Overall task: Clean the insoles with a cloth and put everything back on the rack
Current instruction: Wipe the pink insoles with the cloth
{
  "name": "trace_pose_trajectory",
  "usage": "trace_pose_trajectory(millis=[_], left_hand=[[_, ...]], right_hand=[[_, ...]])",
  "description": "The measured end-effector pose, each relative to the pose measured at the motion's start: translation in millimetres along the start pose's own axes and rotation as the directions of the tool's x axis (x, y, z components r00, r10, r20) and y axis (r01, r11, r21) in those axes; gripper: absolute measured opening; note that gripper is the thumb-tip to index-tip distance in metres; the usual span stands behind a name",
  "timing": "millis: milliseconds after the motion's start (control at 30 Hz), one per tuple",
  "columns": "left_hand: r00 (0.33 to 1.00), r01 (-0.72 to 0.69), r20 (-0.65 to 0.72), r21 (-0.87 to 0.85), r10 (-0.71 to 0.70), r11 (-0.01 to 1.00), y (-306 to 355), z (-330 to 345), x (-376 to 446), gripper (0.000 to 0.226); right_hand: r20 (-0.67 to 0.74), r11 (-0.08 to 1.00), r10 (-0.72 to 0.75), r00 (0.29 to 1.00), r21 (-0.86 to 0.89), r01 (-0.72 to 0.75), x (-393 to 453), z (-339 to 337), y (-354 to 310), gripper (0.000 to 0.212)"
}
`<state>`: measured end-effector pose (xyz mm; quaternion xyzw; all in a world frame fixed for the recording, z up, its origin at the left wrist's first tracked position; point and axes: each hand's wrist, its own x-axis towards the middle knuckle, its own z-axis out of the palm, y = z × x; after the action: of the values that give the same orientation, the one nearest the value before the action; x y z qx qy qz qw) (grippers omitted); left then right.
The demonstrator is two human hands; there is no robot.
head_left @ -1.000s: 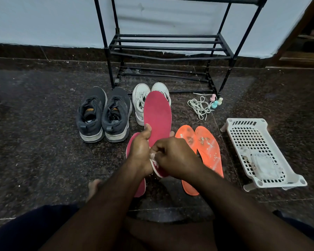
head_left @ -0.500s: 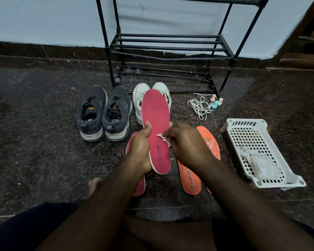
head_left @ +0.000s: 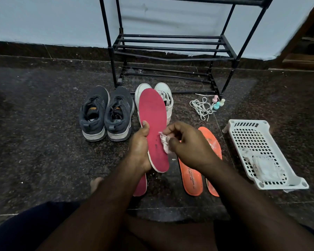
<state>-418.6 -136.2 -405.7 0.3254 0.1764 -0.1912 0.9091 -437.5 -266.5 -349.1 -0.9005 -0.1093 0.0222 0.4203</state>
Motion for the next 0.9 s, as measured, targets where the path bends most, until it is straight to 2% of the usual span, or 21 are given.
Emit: trace_pose_trajectory(millis=[67, 133, 267, 333, 400, 533, 567, 633, 700, 767, 800, 867, 900], left_hand=[[0.999, 0.027, 0.031, -0.038, -0.026, 0.999, -3.2, 0.6, 0.6, 0.067], [0.998, 0.051, 0.045, -0.073, -0.048, 0.996, -5.1, -0.8, 0.9, 0.070], [0.993, 0.116, -0.022, -0.025, -0.117, 0.993, -6.7, -1.8, -0.8, 0.072], [0.993, 0.082, -0.080, -0.042, -0.085, 0.996, -5.5, 1.1, -1.5, 0.069], [0.994, 0.048, -0.095, -0.052, -0.053, 0.997, -3.0, 2.0, -0.6, 0.066], [0.996, 0.079, -0.029, -0.082, -0.081, 0.994, -4.4, -1.1, -0.2, 0.076], [0.995, 0.093, -0.025, -0.080, -0.096, 0.992, -5.7, -1.9, -1.3, 0.076], [0.992, 0.111, -0.049, -0.052, -0.113, 0.992, -8.1, -2.8, -1.9, 0.077], [0.989, 0.076, -0.123, -0.043, -0.081, 0.996, -6.1, -4.5, 2.0, 0.071], [0.986, 0.005, -0.167, -0.063, -0.016, 0.998, 1.2, -6.7, 7.3, 0.064], [0.986, -0.019, -0.169, -0.078, 0.006, 0.997, 6.9, -9.6, 10.2, 0.065], [0.980, -0.054, -0.196, -0.087, 0.036, 0.995, 16.5, -16.2, 14.9, 0.067], [0.975, -0.078, -0.215, -0.086, 0.058, 0.993, 20.4, -20.0, 16.7, 0.064]], right_hand=[[-0.072, 0.996, -0.061, 0.996, -0.075, 0.056, -0.1, 7.3, 1.8, 0.017], [-0.053, 0.984, -0.097, 0.994, -0.154, 0.088, 0.3, 17.5, 1.9, 0.012], [0.116, 0.961, -0.076, 0.990, -0.255, 0.103, -2.5, 27.2, -5.7, 0.015], [0.213, 0.966, -0.033, 0.976, -0.243, 0.085, -7.1, 23.7, -8.1, 0.014], [0.254, 0.979, -0.001, 0.967, -0.195, 0.052, -9.6, 18.1, -8.0, 0.014], [0.014, 0.992, -0.050, 0.999, -0.119, 0.051, -3.3, 17.4, -3.1, 0.017], [0.004, 0.990, -0.065, 0.998, -0.127, 0.065, -2.6, 19.6, -3.2, 0.016], [0.095, 0.983, -0.049, 0.994, -0.172, 0.065, -5.4, 25.0, -3.8, 0.012], [0.248, 0.981, -0.005, 0.969, -0.188, 0.053, -9.0, 24.7, -1.0, 0.009], [0.387, 0.994, 0.022, 0.922, -0.107, 0.022, -10.8, 18.3, 4.2, 0.010], [0.402, 1.000, 0.027, 0.915, -0.022, -0.020, -10.0, 13.3, 6.1, 0.013], [0.328, 0.965, 0.081, 0.941, 0.211, -0.157, -3.6, -1.0, 11.8, 0.018], [0.279, 0.915, 0.130, 0.952, 0.336, -0.223, 0.3, -9.4, 14.7, 0.019]])
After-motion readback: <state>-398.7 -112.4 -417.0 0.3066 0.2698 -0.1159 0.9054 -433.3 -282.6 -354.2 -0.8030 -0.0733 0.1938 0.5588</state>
